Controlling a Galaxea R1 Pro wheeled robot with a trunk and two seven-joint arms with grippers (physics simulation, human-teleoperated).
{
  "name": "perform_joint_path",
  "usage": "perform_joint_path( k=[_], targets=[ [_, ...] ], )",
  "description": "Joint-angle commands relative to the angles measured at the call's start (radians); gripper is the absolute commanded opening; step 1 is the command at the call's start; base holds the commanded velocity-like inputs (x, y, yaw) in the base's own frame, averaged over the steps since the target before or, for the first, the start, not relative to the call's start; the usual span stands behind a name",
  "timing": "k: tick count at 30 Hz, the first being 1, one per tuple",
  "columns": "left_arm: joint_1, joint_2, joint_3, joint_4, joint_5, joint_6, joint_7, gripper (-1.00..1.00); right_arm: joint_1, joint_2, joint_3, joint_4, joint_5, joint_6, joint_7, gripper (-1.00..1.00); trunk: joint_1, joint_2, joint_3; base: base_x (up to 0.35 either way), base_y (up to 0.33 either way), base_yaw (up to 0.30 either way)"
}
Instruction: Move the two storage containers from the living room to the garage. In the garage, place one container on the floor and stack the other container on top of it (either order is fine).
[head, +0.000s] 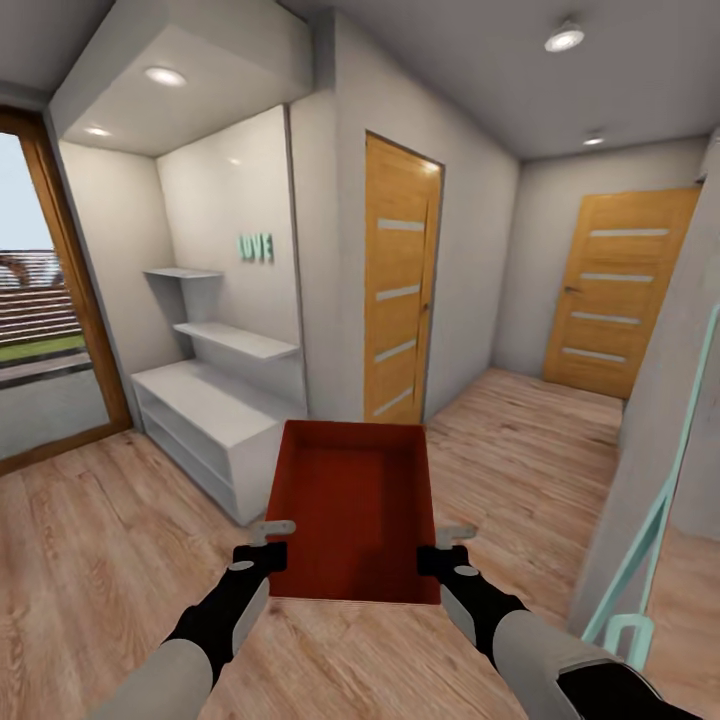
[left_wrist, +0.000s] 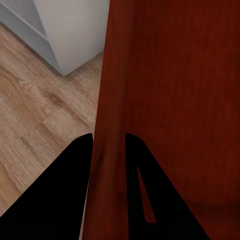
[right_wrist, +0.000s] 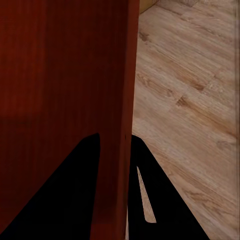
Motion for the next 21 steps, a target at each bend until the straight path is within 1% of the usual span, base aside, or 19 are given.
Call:
perform_joint_path(
  k=[1,9,21],
  targets=[
    [0.0,-0.012,0.013,-0.001,0.062,0.008,0.048,-1.0,-0.001,0.001,-0.04,-0.002,0.001,-0.056,-0.075,-1.0,0.001,-0.001,-0.002,0.322,0.089,-0.214],
    [0.0,-0.011,0.013,-0.002,0.063,0.008,0.048,-1.0,-0.001,0.001,-0.04,-0.002,0.0,-0.056,-0.075,-1.0,0.001,-0.001,-0.002,0.322,0.148,-0.235],
    [0.0,-0.012,0.013,-0.003,0.064,0.008,0.048,-1.0,-0.001,0.001,-0.04,-0.002,0.002,-0.056,-0.075,-1.0,0.001,-0.001,-0.002,0.317,0.181,-0.245]
  ],
)
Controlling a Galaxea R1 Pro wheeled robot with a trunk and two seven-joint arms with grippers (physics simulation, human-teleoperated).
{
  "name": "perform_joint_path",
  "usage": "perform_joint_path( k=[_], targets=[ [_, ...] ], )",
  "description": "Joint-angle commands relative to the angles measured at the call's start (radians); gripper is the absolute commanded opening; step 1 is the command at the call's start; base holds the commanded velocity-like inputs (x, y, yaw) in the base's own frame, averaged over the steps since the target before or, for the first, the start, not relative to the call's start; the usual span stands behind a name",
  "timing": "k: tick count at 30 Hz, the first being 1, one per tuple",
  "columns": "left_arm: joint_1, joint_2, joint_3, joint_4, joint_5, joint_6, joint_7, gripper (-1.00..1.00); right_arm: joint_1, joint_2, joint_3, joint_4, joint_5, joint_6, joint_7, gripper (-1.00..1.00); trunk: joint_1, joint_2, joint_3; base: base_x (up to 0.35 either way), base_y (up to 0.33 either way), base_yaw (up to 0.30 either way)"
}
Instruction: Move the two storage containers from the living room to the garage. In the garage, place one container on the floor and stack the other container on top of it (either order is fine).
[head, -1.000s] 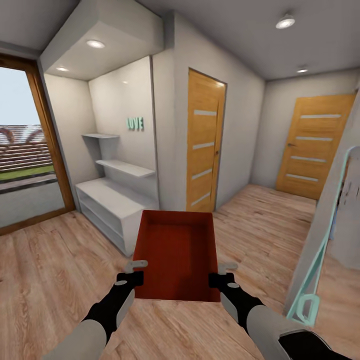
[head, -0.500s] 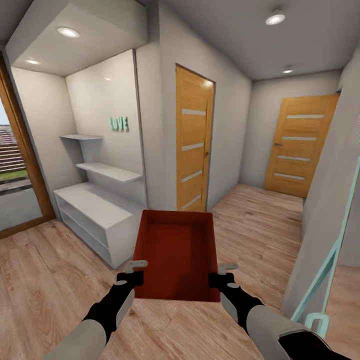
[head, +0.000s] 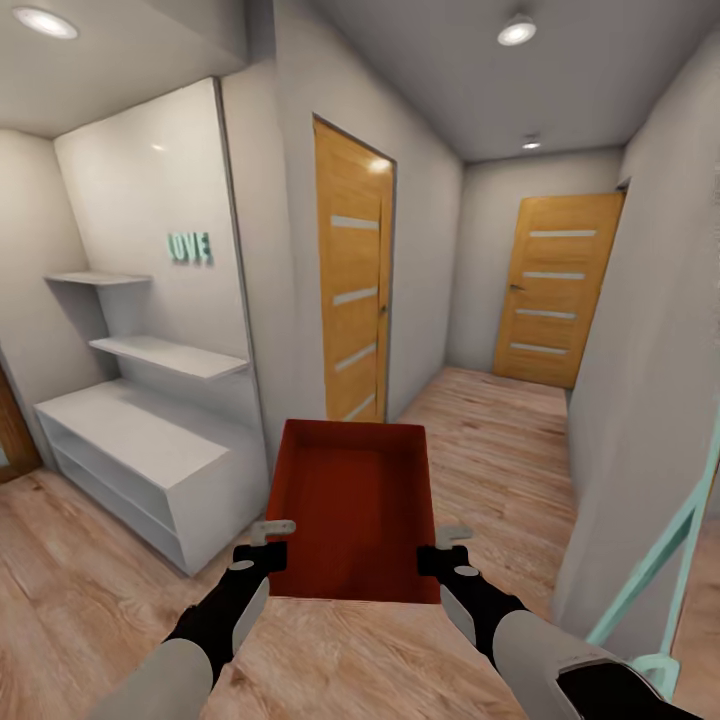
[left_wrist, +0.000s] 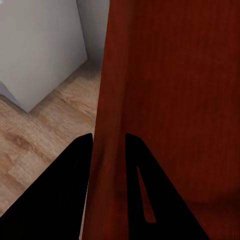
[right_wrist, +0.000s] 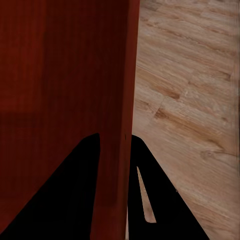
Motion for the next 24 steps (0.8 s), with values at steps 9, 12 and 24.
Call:
perform_joint_path(
  k=[9,12,24],
  targets=[
    [0.0,-0.011,0.013,-0.002,0.066,0.008,0.048,-1.0,-0.001,0.001,-0.038,-0.002,0.001,-0.054,-0.074,-1.0,0.001,-0.001,-0.002,0.313,0.187,-0.245],
    [0.0,-0.011,0.013,-0.001,0.066,0.008,0.048,-1.0,-0.001,0.001,-0.038,-0.002,0.001,-0.054,-0.074,-1.0,0.001,-0.001,-0.002,0.313,0.187,-0.245],
    [0.0,-0.011,0.013,-0.001,0.066,0.008,0.048,-1.0,-0.001,0.001,-0.038,-0.001,0.001,-0.053,-0.074,-1.0,0.001,-0.001,-0.002,0.313,0.187,-0.245]
  ],
)
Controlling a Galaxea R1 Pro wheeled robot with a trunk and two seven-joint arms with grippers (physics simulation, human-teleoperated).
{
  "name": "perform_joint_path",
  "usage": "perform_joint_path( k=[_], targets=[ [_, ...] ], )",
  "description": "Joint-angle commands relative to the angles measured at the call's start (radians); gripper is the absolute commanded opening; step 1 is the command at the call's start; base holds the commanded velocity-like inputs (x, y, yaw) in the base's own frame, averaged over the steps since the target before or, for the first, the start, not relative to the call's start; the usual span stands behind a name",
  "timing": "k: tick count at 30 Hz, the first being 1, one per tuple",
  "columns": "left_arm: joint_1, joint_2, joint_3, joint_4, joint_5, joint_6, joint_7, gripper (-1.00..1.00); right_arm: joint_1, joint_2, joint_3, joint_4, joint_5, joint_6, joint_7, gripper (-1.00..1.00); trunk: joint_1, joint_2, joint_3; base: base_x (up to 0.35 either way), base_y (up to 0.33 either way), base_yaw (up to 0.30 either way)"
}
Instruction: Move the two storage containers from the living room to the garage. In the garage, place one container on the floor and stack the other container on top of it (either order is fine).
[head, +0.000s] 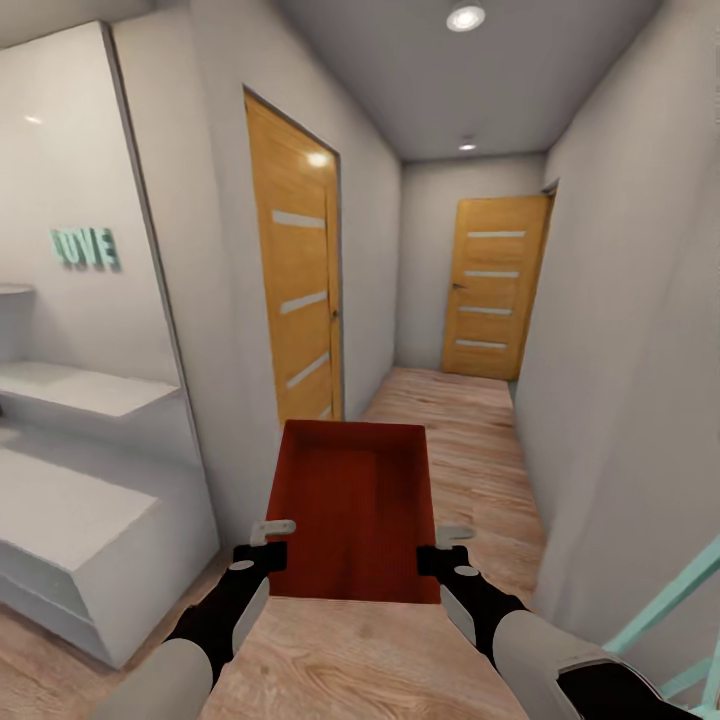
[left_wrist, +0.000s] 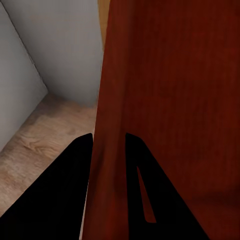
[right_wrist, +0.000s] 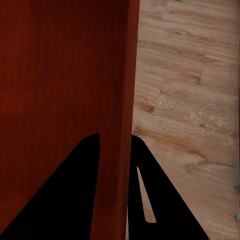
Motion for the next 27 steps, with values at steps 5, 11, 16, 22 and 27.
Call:
perform_joint_path(
  k=[5,11,16,22,27],
  targets=[
    [0.0,-0.011,0.013,-0.001,0.065,0.008,0.048,-1.0,-0.001,0.001,-0.038,-0.002,0.001,-0.053,-0.074,-1.0,0.001,-0.001,-0.002,0.313,0.187,-0.245],
    [0.0,-0.011,0.013,-0.001,0.065,0.008,0.048,-1.0,-0.001,0.001,-0.039,-0.002,0.001,-0.054,-0.074,-1.0,0.001,-0.001,-0.002,0.313,0.187,-0.245],
    [0.0,-0.011,0.013,-0.001,0.065,0.008,0.048,-1.0,-0.001,0.001,-0.038,-0.001,0.001,-0.054,-0.074,-1.0,0.001,-0.001,-0.002,0.313,0.187,-0.245],
    [0.0,-0.011,0.013,-0.001,0.065,0.008,0.048,-1.0,-0.001,0.001,-0.038,-0.001,0.001,-0.054,-0.074,-1.0,0.001,-0.001,-0.002,0.313,0.187,-0.245],
    [0.0,-0.011,0.013,-0.001,0.065,0.008,0.048,-1.0,-0.001,0.001,-0.038,-0.002,0.001,-0.054,-0.074,-1.0,0.001,-0.001,-0.002,0.313,0.187,-0.245]
  ],
)
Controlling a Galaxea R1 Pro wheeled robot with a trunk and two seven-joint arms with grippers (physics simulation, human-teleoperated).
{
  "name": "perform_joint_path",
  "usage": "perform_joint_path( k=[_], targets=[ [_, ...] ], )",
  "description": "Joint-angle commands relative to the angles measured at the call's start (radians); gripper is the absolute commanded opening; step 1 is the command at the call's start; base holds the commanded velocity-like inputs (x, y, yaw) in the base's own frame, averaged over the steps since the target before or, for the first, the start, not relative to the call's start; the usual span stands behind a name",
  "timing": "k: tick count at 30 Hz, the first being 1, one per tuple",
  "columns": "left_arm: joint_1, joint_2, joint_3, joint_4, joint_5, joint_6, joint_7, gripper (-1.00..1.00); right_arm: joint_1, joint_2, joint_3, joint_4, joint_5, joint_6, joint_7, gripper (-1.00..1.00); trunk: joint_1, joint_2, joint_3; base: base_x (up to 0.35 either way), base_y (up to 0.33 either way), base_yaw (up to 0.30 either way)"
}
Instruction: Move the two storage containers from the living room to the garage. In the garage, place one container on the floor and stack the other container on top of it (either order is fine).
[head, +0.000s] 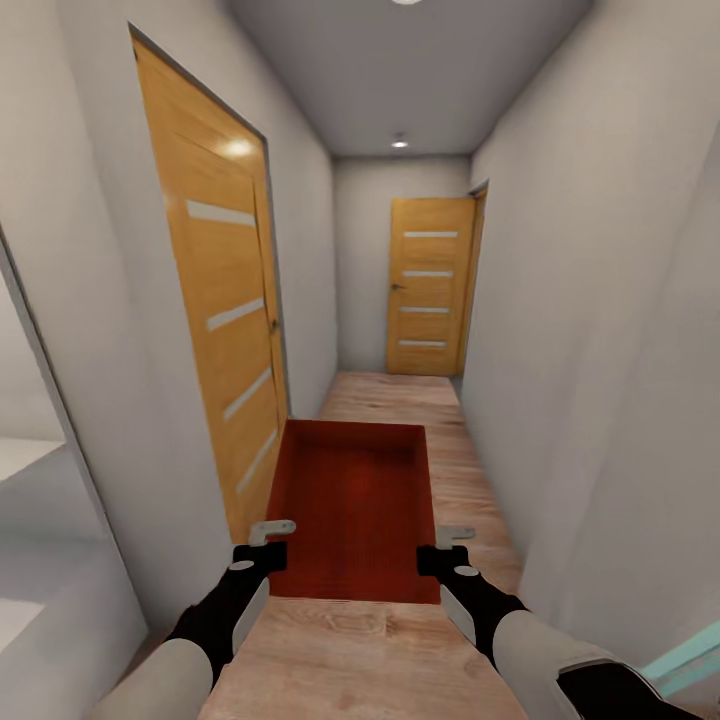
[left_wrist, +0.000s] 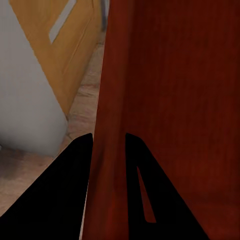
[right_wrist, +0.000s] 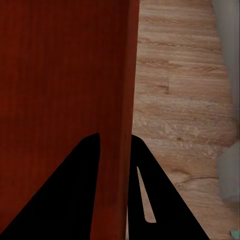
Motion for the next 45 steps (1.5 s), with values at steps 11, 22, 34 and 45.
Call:
perform_joint_path(
  k=[11,22,34,45],
  targets=[
    [0.0,-0.011,0.013,-0.001,0.065,0.008,0.048,-1.0,-0.001,0.001,-0.038,-0.001,0.001,-0.054,-0.074,-1.0,0.001,-0.001,-0.002,0.313,0.187,-0.245],
    [0.0,-0.011,0.012,-0.001,0.064,0.008,0.048,-1.0,-0.001,0.001,-0.038,-0.001,0.001,-0.054,-0.074,-1.0,0.001,-0.001,-0.002,0.315,0.136,-0.123],
    [0.0,-0.01,0.013,0.002,0.064,0.008,0.048,-1.0,-0.001,0.001,-0.039,-0.002,0.001,-0.054,-0.074,-1.0,0.001,-0.001,-0.002,0.322,0.003,-0.001],
    [0.0,-0.01,0.013,0.003,0.064,0.008,0.048,-1.0,-0.001,0.001,-0.039,-0.001,0.001,-0.054,-0.075,-1.0,0.001,-0.001,-0.002,0.323,0.0,-0.015]
  ],
)
